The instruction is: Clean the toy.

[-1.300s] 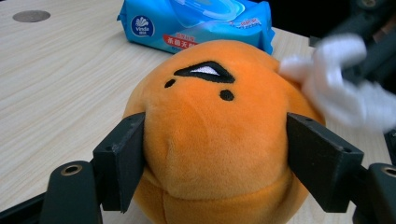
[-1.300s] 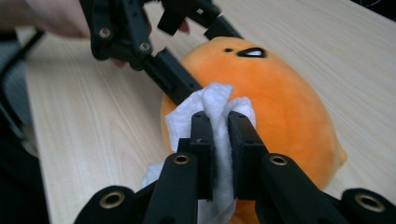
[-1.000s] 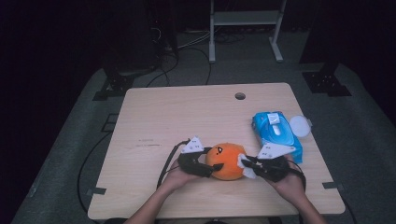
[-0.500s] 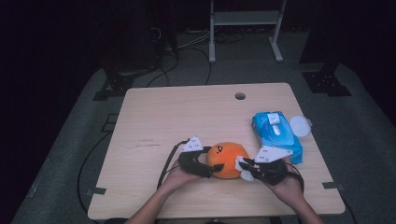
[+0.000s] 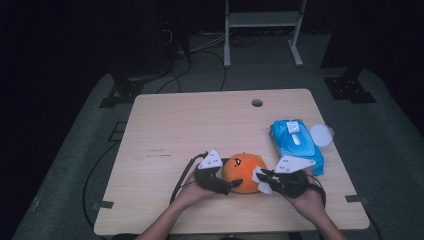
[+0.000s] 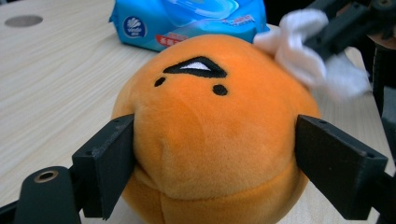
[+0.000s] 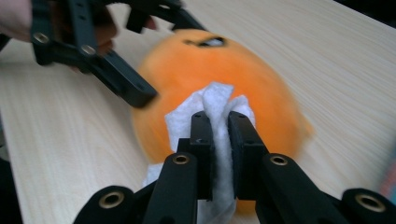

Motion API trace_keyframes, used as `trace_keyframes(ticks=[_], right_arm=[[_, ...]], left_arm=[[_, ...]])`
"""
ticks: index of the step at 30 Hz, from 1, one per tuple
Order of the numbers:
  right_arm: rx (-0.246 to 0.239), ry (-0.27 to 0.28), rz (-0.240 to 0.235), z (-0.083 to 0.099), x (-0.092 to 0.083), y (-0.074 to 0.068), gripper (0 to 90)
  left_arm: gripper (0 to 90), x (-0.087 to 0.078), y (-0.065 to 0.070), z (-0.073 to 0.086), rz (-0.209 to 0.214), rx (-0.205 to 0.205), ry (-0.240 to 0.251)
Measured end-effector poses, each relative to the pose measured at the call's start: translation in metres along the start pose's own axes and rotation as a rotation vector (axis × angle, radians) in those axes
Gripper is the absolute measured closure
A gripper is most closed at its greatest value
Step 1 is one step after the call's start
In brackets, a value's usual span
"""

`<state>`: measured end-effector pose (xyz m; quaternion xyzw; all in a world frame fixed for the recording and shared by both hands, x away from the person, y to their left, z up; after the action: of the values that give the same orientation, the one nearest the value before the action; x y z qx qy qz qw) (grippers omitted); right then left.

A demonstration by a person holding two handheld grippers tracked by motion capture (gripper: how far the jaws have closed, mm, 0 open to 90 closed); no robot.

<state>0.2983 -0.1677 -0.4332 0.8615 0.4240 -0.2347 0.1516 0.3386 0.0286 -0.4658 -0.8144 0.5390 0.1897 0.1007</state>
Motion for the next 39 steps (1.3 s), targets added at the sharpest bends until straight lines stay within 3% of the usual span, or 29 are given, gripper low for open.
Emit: trace_keyframes(ticks=[2, 5, 7, 10, 11, 14, 17, 18, 22, 23, 25, 28, 29, 32, 34, 35, 36, 37, 38, 39], right_arm=[[-0.028, -0.006, -0.002, -0.003, 0.005, -0.006, 80.4], [-0.012, 0.008, -0.005, -0.003, 0.003, -0.001, 80.5], [0.002, 0.009, 0.011, 0.000, -0.001, 0.005, 80.5], [0.016, 0.005, 0.053, 0.005, -0.008, 0.015, 80.4], [0.027, -0.004, 0.079, 0.009, -0.012, 0.023, 80.5], [0.046, -0.006, 0.083, 0.012, -0.014, 0.027, 80.5], [0.065, 0.015, 0.043, 0.007, -0.010, 0.021, 80.5], [0.060, 0.034, -0.007, 0.000, -0.006, 0.012, 80.5], [0.009, 0.027, -0.022, -0.006, 0.003, -0.002, 80.4], [0.004, 0.027, -0.021, -0.007, 0.003, -0.002, 80.4], [0.026, 0.033, -0.016, -0.005, -0.001, 0.005, 80.4], [0.034, 0.027, 0.012, -0.001, -0.005, 0.013, 80.4], [0.037, 0.022, 0.025, 0.002, -0.006, 0.017, 80.5], [0.063, 0.016, 0.041, 0.008, -0.010, 0.024, 80.5], [0.070, 0.023, 0.030, 0.007, -0.010, 0.022, 80.5], [0.069, 0.039, -0.013, 0.002, -0.006, 0.014, 80.5], [0.069, 0.039, -0.013, 0.002, -0.006, 0.014, 80.5], [0.052, 0.054, -0.052, -0.007, 0.000, 0.002, 80.5], [0.052, 0.054, -0.052, -0.007, 0.000, 0.002, 80.5], [0.026, 0.075, -0.072, -0.015, 0.004, -0.008, 80.4]], left_arm=[[14.9, -0.002, 0.000, 0.001, -0.003, 0.007, -0.009], [13.4, -0.004, -0.004, 0.001, 0.008, -0.018, 0.006], [9.8, -0.005, -0.005, 0.000, 0.027, -0.064, 0.014], [9.4, -0.006, -0.007, 0.001, 0.020, -0.073, 0.011], [14.2, -0.005, -0.007, 0.001, 0.011, -0.060, 0.011], [21.1, -0.005, -0.007, 0.001, 0.008, -0.065, 0.016], [23.1, -0.002, -0.001, -0.002, 0.010, -0.015, 0.023], [23.3, 0.000, 0.005, -0.004, 0.010, 0.038, 0.019], [18.7, 0.000, 0.007, -0.003, -0.004, 0.073, -0.004], [18.7, -0.001, 0.005, -0.002, -0.007, 0.054, -0.001], [9.0, -0.001, 0.001, -0.002, -0.022, 0.009, -0.004], [8.5, 0.000, -0.005, 0.000, -0.009, -0.077, -0.009], [11.1, -0.001, -0.005, 0.000, 0.008, -0.087, -0.001], [19.1, -0.001, -0.004, -0.001, 0.008, -0.064, 0.000], [22.1, 0.000, -0.001, -0.003, 0.004, -0.042, 0.007], [22.6, 0.001, 0.002, -0.004, 0.003, -0.015, 0.006], [22.6, 0.003, 0.007, -0.006, -0.005, 0.033, 0.002], [23.4, 0.004, 0.014, -0.007, -0.017, 0.094, -0.006], [23.6, 0.004, 0.014, -0.007, -0.017, 0.094, -0.006], [23.6, 0.005, 0.020, -0.008, -0.024, 0.151, -0.013]])
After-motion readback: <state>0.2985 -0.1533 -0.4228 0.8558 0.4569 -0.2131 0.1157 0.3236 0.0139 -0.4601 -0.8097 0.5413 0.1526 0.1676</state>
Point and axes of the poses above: each handheld gripper's, and its own axes: x roughly forward along the jaws, z roughly out of its underside, y roughly to its right, the point moved 4 cm from there along x, roughly forward along the jaws, and after that the axes turned 3 degrees about y, right-handed, at the moved point
